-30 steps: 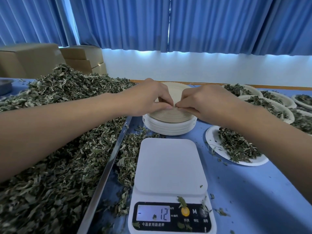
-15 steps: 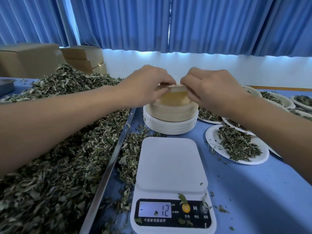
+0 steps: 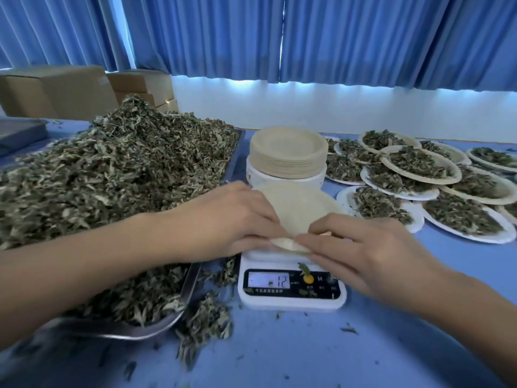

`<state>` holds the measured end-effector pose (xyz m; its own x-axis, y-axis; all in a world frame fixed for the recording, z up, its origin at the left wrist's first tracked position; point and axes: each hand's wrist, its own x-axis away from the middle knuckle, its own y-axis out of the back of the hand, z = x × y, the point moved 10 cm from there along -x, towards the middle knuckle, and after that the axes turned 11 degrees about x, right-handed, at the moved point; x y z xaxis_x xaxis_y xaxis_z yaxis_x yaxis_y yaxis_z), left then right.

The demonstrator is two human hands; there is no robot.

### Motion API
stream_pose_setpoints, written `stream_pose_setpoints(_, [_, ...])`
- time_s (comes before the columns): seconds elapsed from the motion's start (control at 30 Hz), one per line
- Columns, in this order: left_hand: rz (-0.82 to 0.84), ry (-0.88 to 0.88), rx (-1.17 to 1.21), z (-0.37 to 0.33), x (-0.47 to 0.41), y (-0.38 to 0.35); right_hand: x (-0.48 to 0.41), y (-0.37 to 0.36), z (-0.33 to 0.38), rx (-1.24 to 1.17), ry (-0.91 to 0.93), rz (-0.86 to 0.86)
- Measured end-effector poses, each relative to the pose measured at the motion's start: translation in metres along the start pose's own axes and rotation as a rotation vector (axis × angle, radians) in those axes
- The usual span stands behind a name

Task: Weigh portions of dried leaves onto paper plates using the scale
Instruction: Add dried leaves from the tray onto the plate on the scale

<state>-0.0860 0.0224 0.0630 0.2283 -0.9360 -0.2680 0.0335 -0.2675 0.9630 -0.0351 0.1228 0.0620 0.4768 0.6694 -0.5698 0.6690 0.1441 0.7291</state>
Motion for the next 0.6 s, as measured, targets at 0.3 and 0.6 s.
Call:
stream_pose_setpoints(0.3, [-0.414, 0.799, 0.087, 0.125, 0.063, 0.027, 0.069, -0.028, -0.09, -0.237, -0.823, -0.03])
stream_pose_setpoints(0.6, [-0.082, 0.975, -0.004, 0.159, 0.087, -0.036, 0.072, -0.06, -0.078, -0.176, -0.712, 0.251])
